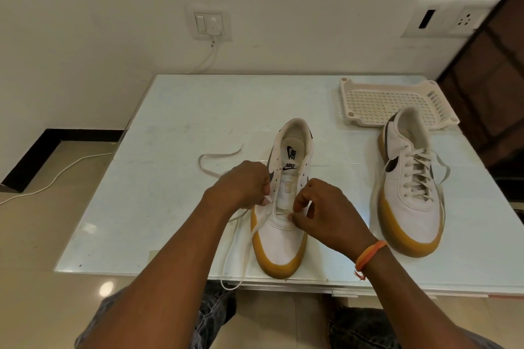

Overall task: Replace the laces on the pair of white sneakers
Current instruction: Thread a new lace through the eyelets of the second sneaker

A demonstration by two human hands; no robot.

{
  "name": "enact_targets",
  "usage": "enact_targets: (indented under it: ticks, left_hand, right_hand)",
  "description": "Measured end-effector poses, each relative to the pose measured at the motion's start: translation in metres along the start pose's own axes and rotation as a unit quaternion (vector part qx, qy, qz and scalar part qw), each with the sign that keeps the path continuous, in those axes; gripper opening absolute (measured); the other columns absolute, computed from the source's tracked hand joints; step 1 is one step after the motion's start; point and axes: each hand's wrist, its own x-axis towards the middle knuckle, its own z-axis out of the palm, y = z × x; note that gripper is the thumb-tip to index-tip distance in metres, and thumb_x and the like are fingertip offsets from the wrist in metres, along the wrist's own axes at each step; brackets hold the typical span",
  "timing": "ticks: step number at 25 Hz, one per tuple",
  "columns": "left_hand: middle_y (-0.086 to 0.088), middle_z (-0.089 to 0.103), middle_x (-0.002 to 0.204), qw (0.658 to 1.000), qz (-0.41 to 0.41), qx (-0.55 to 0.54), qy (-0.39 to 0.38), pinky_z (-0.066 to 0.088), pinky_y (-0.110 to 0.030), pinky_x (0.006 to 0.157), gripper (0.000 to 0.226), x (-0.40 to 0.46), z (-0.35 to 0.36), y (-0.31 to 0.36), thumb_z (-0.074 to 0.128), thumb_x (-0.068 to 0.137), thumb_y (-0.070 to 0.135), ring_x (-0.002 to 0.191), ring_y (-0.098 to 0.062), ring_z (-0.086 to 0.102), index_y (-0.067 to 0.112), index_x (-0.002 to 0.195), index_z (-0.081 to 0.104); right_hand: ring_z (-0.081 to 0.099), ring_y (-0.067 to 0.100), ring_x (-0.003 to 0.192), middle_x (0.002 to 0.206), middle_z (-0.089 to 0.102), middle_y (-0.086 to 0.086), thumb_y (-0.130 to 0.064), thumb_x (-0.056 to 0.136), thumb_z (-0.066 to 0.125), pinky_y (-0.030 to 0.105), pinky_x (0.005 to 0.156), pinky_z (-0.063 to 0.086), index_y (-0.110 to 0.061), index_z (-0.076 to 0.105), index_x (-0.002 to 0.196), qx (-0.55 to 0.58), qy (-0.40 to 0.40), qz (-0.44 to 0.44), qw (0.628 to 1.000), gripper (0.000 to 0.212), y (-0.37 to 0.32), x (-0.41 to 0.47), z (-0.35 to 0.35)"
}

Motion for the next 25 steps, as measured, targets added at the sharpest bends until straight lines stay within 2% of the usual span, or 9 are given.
enact_targets:
  ticks: [4,8,11,13,16,18,20,23,25]
  left_hand:
    - [-0.009,0.070,0.095,0.999,0.033,0.010,0.026,0.049,-0.026,0.069,0.005,0.004,0.001,-0.002,0.066,0.088,0.004,0.061,-0.009,0.054,0.004,0.090,0.070]
    - [-0.010,0.069,0.099,0.999,0.029,0.015,0.005,0.050,-0.027,0.071,0.007,0.005,0.001,-0.005,0.064,0.090,0.007,0.070,-0.014,0.059,0.003,0.093,0.069]
    - [-0.009,0.069,0.098,0.999,0.035,0.024,-0.006,0.051,-0.028,0.074,0.011,0.005,-0.002,-0.005,0.066,0.090,0.012,0.078,-0.017,0.062,0.003,0.096,0.069]
    - [-0.004,0.068,0.085,0.999,0.037,0.020,-0.005,0.052,-0.029,0.073,0.013,0.005,-0.003,-0.007,0.071,0.087,0.014,0.074,-0.016,0.063,0.004,0.093,0.069]
    - [0.007,0.059,0.070,0.999,0.036,-0.021,0.014,0.050,-0.024,0.065,0.013,0.004,-0.004,-0.008,0.079,0.078,0.008,0.062,-0.009,0.059,0.012,0.081,0.067]
    - [0.007,0.063,0.074,0.998,0.052,-0.032,0.026,0.050,-0.024,0.068,0.017,0.003,-0.004,-0.007,0.082,0.074,0.006,0.069,-0.011,0.062,0.014,0.081,0.069]
    - [0.003,0.069,0.084,0.997,0.068,-0.028,0.033,0.054,-0.028,0.077,0.017,0.002,-0.003,-0.007,0.084,0.071,0.007,0.081,-0.014,0.066,0.014,0.083,0.072]
    - [0.001,0.072,0.091,0.996,0.078,-0.014,0.045,0.055,-0.031,0.083,0.017,0.000,-0.002,-0.008,0.084,0.072,0.011,0.085,-0.015,0.067,0.014,0.086,0.075]
    - [0.001,0.072,0.093,0.995,0.084,0.007,0.060,0.055,-0.033,0.085,0.014,-0.001,0.000,-0.006,0.083,0.074,0.015,0.087,-0.015,0.067,0.016,0.086,0.075]
  right_hand:
    - [0.055,0.010,0.080,0.091,0.055,-0.006,-0.030,0.092,0.064,0.032,0.075,0.052,-0.021,0.065,0.086,0.030,-0.031,0.020,0.999,0.011,0.007,0.004,-0.003]
    - [0.056,0.014,0.080,0.094,0.053,-0.003,-0.034,0.099,0.051,0.034,0.077,0.052,-0.020,0.061,0.093,-0.094,-0.039,0.053,0.993,0.018,0.021,0.006,-0.004]
    - [0.055,0.008,0.077,0.093,0.056,-0.007,-0.028,0.095,0.059,0.022,0.071,0.049,-0.022,0.059,0.094,-0.014,0.015,0.013,1.000,0.006,0.015,0.004,-0.006]
    - [0.056,0.007,0.074,0.095,0.058,-0.010,-0.025,0.087,0.069,0.021,0.067,0.050,-0.024,0.062,0.098,0.019,0.019,-0.056,0.998,0.012,0.007,0.002,-0.007]
    - [0.059,0.010,0.071,0.099,0.058,-0.007,-0.026,0.080,0.076,0.024,0.063,0.054,-0.022,0.068,0.101,-0.059,0.017,-0.108,0.992,0.024,0.001,-0.002,0.002]
    - [0.060,0.016,0.064,0.094,0.060,-0.002,-0.022,0.076,0.080,0.024,0.054,0.054,-0.018,0.072,0.095,-0.122,0.064,-0.126,0.982,0.022,-0.001,-0.002,0.012]
    - [0.057,0.017,0.056,0.088,0.060,0.001,-0.021,0.075,0.082,0.021,0.047,0.048,-0.015,0.073,0.086,-0.174,0.100,-0.144,0.969,0.015,-0.004,-0.002,0.018]
    - [0.053,0.016,0.054,0.086,0.058,0.003,-0.023,0.078,0.079,0.017,0.046,0.037,-0.014,0.072,0.079,-0.204,0.124,-0.149,0.959,0.011,-0.004,-0.001,0.026]
    - [0.057,0.018,0.059,0.090,0.059,0.005,-0.024,0.078,0.079,0.019,0.049,0.044,-0.015,0.073,0.081,-0.189,0.130,-0.138,0.964,0.012,-0.003,0.000,0.032]
